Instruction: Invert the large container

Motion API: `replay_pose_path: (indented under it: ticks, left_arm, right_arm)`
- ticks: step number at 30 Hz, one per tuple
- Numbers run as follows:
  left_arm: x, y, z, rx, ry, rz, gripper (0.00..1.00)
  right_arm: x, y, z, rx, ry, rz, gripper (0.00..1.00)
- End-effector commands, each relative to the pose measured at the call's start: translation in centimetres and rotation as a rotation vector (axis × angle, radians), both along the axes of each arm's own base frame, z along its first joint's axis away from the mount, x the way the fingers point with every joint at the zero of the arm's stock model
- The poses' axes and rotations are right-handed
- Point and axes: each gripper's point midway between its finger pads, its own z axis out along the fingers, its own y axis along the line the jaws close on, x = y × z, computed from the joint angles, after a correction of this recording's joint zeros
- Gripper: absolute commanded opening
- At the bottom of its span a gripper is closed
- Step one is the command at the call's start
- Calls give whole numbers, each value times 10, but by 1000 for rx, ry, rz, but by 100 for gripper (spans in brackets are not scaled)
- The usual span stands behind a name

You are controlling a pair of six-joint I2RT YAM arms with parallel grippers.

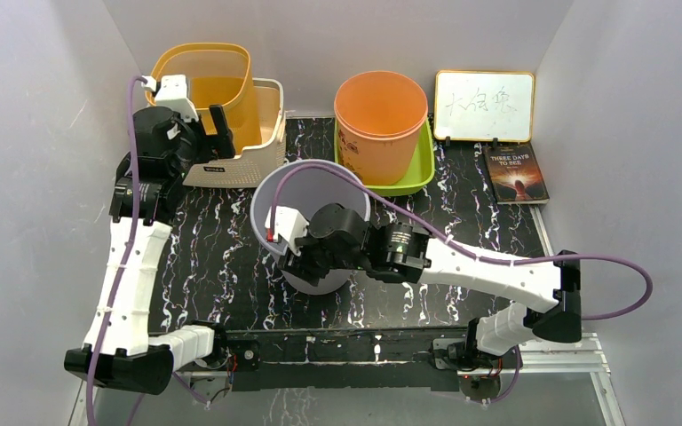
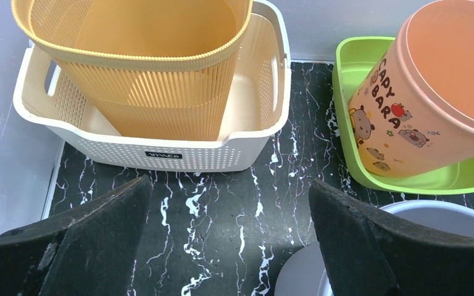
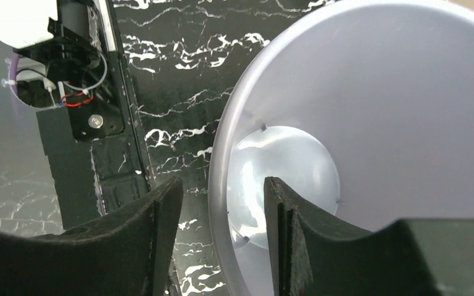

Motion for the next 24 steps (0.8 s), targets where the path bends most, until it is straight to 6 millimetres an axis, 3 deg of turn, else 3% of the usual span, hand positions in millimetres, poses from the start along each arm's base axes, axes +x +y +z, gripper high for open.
replay_pose_path:
  ticks: [1,4,6,10,13,18,19,24]
  left_arm:
    - [-10,3,14,2,-37,11,98]
    - [-14,4,17,3,-47,11,98]
    - [-16,5,20,5,-53,13,98]
    - [-19,7,33,11,-69,21,98]
    - [-24,8,50,5,-94,26,98]
    - [-37,13,83,8,-147,39,98]
    - [-39,14,88,9,-154,40,98]
    - [-43,11,102,-8,-175,28,98]
  right_arm:
    - [5,6,10,43,-47,-4,43]
    - [11,6,6,36,-59,-33,22]
    - [13,7,6,35,-57,-49,0]
    - [15,10,18,69,-41,-76,0]
    - [14,18,43,168,-18,-83,0]
    - [-2,28,107,567,93,-64,0]
    - [-4,27,128,695,111,-62,0]
    - [-5,9,167,1054,245,-92,0]
